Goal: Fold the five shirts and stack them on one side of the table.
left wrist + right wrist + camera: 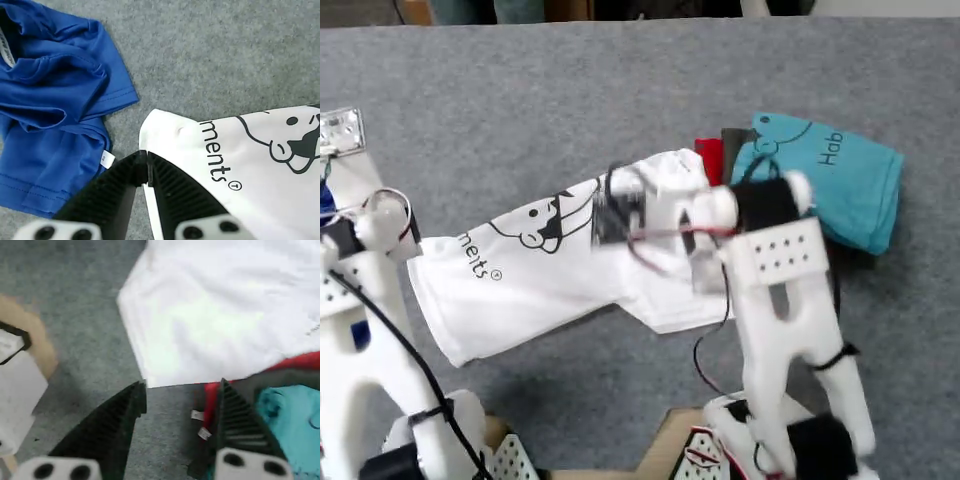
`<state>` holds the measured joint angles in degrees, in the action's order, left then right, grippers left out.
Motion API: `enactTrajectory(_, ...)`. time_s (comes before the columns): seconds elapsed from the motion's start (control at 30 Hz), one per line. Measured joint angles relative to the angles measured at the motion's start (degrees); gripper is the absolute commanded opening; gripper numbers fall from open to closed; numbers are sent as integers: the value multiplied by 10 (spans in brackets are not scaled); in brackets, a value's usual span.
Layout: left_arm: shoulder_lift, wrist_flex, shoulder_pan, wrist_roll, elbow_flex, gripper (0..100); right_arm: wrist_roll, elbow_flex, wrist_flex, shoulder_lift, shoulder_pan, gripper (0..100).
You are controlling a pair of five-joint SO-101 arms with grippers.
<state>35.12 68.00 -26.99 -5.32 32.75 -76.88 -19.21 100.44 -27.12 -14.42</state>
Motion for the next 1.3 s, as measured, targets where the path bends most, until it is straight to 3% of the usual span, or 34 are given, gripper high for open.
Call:
enactTrajectory(0.23, -21, -5, 0, 0, 9, 29, -25, -242, -124, -40, -3, 268)
enactTrajectory(0.43, -41, -5, 0, 0, 9, 29, -18, -345, -271, -4, -5, 268)
enactTrajectory(0.63, -41, -5, 0, 0, 9, 29, -18, -349, -368, 104, -5, 266)
enactTrajectory(0.9, -45, -5, 0, 0, 9, 29, -4, -322, -418, 196, 1, 254)
enactTrajectory(1.1, -45, -5, 0, 0, 9, 29, -1, -290, -433, 215, 16, 62)
enactTrajectory(1.3, -45, -5, 0, 0, 9, 29, 3, -287, -448, 218, 26, 14)
